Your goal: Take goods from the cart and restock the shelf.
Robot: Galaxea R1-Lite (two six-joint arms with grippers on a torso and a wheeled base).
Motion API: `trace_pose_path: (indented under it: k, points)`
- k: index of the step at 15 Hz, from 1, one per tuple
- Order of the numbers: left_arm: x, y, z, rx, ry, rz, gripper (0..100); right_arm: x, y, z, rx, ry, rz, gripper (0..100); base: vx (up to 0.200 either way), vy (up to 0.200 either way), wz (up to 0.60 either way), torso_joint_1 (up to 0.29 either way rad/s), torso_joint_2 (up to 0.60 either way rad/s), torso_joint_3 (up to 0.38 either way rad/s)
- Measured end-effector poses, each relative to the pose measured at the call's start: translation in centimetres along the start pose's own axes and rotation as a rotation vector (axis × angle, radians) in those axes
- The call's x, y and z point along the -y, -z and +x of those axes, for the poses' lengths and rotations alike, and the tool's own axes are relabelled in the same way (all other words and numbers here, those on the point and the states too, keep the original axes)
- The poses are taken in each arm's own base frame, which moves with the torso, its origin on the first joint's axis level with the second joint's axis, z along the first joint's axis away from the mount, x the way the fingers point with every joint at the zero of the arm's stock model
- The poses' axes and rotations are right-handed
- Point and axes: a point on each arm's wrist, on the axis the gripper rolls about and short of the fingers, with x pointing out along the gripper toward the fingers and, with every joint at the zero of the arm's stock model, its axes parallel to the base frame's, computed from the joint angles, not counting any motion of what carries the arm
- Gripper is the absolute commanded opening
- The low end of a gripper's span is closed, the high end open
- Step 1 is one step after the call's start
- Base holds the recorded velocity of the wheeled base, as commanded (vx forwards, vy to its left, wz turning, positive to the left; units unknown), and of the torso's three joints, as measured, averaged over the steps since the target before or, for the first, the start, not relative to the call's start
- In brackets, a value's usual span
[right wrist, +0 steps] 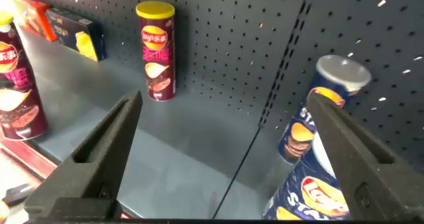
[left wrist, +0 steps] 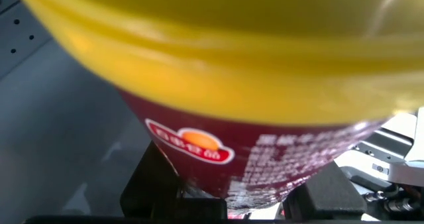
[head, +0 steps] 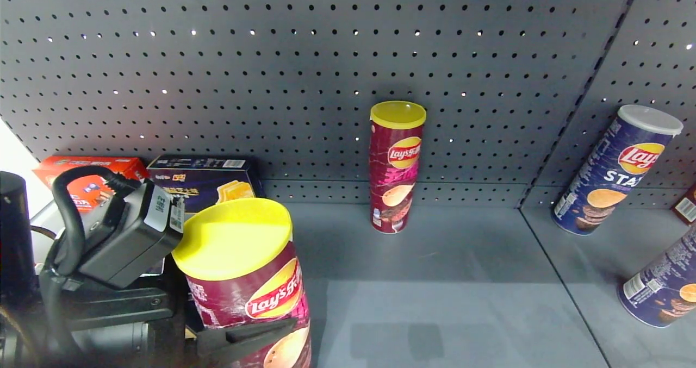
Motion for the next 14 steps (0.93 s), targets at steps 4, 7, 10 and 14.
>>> trace_pose_path:
  k: [4,7,10,14]
  points:
    - [0.0,0.0,0.0,0.000,0.000,-0.001,0,0.8,-0.1,1.4,-0.028,-0.028,0.026,100,0.000,0.000,0.00,0.000,0.00,0.000]
    - [0.0,0.4,0.1,-0.012,0.002,-0.006,0,1.6,-0.5,2.8,-0.023,-0.015,0.023,100,0.000,0.000,0.00,0.000,0.00,0.000]
    - [0.1,0.6,0.1,-0.017,0.003,-0.009,0,2.2,-0.3,4.2,-0.047,-0.010,0.038,100,0.000,0.000,0.00,0.000,0.00,0.000]
    - [0.0,0.7,0.0,-0.018,-0.001,-0.011,0,2.0,-0.4,6.8,-0.030,-0.045,0.058,100,0.000,0.000,0.00,0.000,0.00,0.000]
